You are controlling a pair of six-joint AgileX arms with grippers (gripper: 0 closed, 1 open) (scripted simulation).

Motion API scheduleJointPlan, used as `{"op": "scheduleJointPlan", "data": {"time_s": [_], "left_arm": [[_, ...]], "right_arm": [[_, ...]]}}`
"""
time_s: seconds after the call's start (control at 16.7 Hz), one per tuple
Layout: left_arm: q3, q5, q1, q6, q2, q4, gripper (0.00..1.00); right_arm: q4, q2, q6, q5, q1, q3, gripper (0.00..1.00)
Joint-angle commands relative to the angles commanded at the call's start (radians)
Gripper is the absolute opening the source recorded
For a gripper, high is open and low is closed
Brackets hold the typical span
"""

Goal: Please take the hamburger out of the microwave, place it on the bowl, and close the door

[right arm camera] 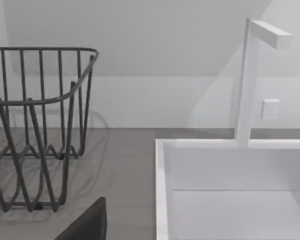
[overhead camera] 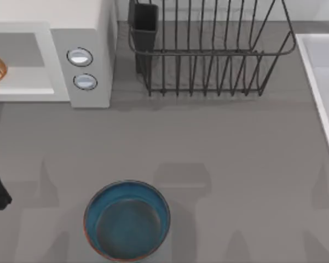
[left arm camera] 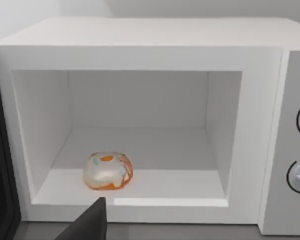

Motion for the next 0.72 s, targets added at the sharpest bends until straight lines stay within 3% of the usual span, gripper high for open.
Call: {"op": "scheduleJointPlan", "data": {"time_s": [0.48,0.72], "left_arm": [[0.004,0.001,0.001,0.000,0.009,0.004,1.00],[0.062,0.014,0.012,0.005,0.145,0.063,1.00]], "right_arm": [[0.000,0.000,0.000,0.000,0.000,0.000,1.00],[0.000,0.000,0.000,0.000,0.000,0.000,1.00]]}}
